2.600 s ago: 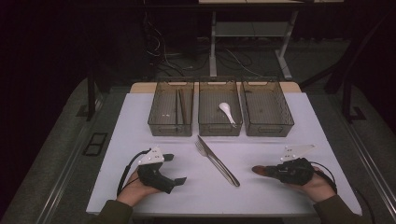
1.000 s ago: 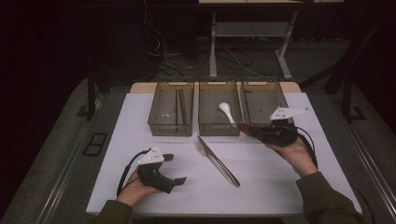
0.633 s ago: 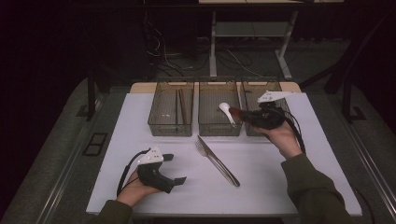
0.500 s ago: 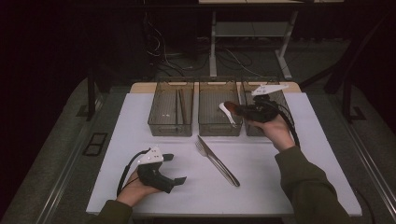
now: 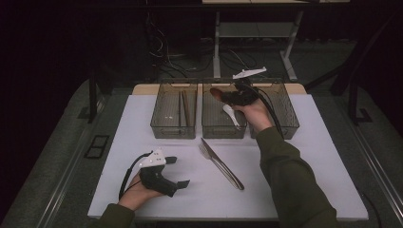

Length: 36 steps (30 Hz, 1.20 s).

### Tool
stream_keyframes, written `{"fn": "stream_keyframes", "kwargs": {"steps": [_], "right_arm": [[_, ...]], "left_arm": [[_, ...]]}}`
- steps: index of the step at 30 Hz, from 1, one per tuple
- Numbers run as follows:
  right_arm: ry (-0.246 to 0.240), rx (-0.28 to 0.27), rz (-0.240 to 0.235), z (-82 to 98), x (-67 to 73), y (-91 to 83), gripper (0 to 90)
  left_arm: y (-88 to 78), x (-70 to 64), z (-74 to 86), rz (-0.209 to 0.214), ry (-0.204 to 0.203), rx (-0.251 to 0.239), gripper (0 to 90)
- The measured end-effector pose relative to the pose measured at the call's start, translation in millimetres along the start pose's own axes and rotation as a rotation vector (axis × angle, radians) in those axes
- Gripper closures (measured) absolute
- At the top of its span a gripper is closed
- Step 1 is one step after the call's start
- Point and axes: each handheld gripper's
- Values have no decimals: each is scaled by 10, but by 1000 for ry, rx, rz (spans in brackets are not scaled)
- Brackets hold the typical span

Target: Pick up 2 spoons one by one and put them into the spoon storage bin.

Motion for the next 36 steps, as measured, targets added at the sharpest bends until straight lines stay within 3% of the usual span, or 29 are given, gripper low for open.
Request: {"fn": "stream_keyframes", "kwargs": {"steps": [8, 16, 20, 22, 25, 27, 36], "right_arm": [[31, 0, 12, -51, 72, 298, 828], [61, 68, 47, 83, 52, 506, 828], [47, 113, 55, 125, 54, 580, 824], [33, 140, 54, 144, 68, 606, 741], [24, 150, 75, 149, 76, 597, 598], [35, 146, 78, 143, 60, 563, 549], [56, 95, 14, 178, 21, 274, 446]], "left_arm": [[-3, -7, -2, 7, 0, -9, 0], [6, -10, -1, 12, -5, -5, 0], [0, -3, -4, 11, 6, 2, 0], [2, -5, -3, 11, 3, 1, 0], [2, -4, -2, 11, 6, 1, 0], [2, -7, -1, 10, 2, -1, 0], [7, -9, 0, 6, -2, -2, 0]]}}
Point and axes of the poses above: each handheld gripper's, and its own axes: y roughly forward along the jaws, z roughly out of its underside, x roughly to its left, and after that the axes turned 10 degrees about z, right-handed
